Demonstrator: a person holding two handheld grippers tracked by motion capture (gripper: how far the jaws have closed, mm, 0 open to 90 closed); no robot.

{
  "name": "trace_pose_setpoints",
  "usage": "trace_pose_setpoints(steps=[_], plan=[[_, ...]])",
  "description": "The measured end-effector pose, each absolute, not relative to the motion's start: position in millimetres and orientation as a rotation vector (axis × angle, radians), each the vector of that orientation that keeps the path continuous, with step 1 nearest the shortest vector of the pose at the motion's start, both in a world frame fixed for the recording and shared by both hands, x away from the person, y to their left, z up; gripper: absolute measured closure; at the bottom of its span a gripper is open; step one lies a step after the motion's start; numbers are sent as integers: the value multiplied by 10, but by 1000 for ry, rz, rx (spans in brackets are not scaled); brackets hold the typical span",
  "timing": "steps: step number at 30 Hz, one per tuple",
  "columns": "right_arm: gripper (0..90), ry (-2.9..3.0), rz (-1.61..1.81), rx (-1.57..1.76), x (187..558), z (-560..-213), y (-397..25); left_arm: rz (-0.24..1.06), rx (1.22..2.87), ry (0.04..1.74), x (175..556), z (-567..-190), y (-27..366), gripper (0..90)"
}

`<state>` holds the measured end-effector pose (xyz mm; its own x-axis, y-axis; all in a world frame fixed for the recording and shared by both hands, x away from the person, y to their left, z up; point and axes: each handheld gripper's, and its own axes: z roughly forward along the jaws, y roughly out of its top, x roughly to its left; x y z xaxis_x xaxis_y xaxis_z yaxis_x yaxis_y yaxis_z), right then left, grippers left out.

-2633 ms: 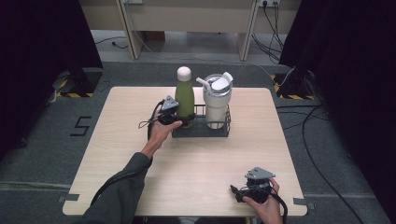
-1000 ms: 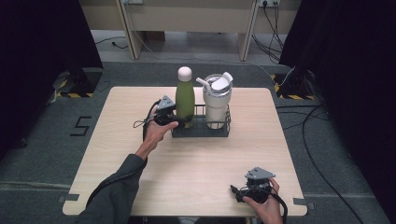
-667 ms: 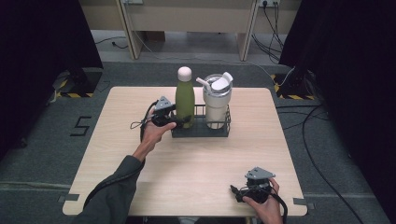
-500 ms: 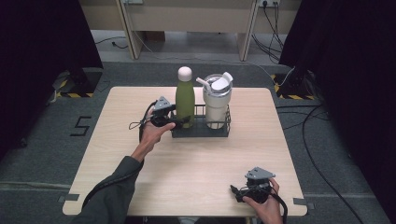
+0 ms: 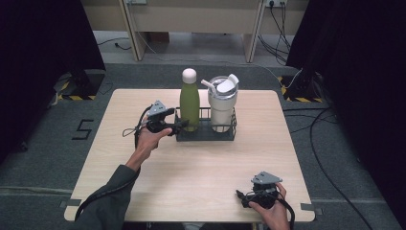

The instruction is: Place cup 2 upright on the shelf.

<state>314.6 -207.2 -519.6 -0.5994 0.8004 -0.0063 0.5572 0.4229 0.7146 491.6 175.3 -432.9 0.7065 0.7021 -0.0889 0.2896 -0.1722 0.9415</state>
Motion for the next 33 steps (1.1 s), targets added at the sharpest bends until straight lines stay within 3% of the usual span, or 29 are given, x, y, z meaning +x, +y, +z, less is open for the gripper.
trace_pose_setpoints(steps=[33], plan=[[77,2337,978,1162,3152,-5197,-2068,450,1736,828,4555,-4396,2136,148]])
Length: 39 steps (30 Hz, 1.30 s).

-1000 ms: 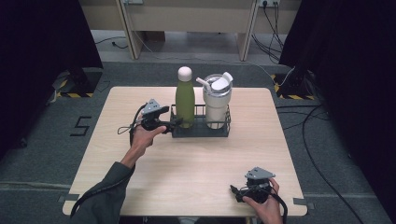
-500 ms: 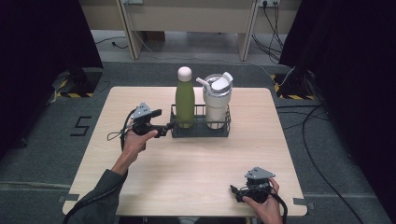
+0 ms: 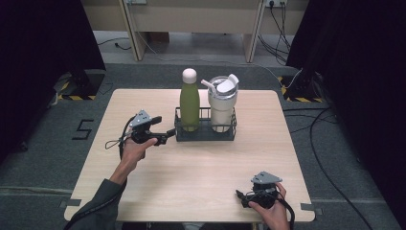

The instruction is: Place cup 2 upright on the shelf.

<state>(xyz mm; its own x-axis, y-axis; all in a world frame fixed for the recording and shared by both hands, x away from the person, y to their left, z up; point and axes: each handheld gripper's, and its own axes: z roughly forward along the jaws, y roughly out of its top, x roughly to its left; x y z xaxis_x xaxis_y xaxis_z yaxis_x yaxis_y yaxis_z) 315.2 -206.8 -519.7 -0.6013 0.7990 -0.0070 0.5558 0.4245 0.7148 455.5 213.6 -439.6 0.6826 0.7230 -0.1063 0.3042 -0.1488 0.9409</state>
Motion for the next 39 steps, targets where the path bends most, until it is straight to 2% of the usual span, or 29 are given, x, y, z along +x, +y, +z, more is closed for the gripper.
trace_pose_setpoints(steps=[17,39], plan=[[76,2335,979,1167,3151,-5198,-2065,423,1736,842,4391,-4525,2317,148],[75,2335,978,1170,3151,-5198,-2062,375,1793,799,4099,-4669,2300,148]])
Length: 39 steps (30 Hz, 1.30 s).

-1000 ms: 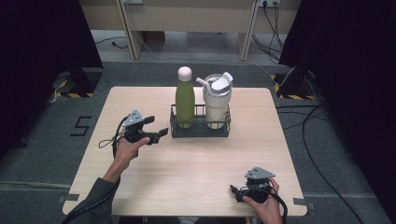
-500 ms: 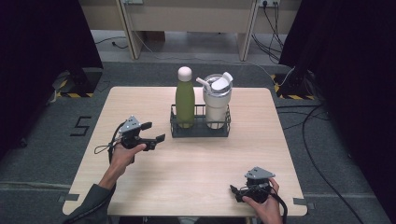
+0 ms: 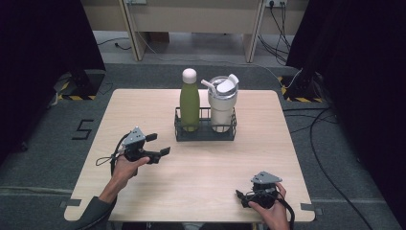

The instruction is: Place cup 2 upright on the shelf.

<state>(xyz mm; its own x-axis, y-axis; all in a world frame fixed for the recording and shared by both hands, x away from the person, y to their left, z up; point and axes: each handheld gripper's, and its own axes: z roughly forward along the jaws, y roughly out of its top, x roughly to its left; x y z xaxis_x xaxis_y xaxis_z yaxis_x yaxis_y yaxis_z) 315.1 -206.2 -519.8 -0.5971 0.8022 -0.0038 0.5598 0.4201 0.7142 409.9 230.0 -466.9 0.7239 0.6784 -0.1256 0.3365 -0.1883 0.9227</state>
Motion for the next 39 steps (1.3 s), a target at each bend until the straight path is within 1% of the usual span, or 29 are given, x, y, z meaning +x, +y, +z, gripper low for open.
trace_pose_setpoints(steps=[25,39], plan=[[73,2335,978,1171,3151,-5198,-2060,337,1831,761,3802,-4796,2275,148],[74,2335,977,1167,3154,-5198,-2062,348,1846,785,3685,-4896,2392,148]])
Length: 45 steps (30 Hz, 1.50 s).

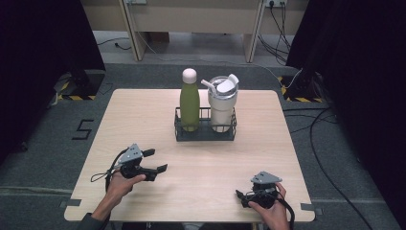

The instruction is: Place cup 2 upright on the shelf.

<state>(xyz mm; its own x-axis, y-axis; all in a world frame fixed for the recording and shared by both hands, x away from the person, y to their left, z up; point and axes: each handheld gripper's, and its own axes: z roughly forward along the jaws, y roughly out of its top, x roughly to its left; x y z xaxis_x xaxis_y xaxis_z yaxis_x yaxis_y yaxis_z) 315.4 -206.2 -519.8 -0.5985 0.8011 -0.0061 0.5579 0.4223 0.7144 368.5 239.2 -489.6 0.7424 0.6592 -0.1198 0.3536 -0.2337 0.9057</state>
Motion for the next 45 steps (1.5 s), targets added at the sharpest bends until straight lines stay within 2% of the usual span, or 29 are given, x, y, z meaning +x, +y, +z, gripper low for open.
trace_pose_setpoints(steps=[17,45], plan=[[74,2335,977,1170,3151,-5198,-2061,323,1862,799,3510,-5007,2469,148],[74,2335,978,1170,3151,-5198,-2061,324,2013,826,3287,-5148,2546,149]])
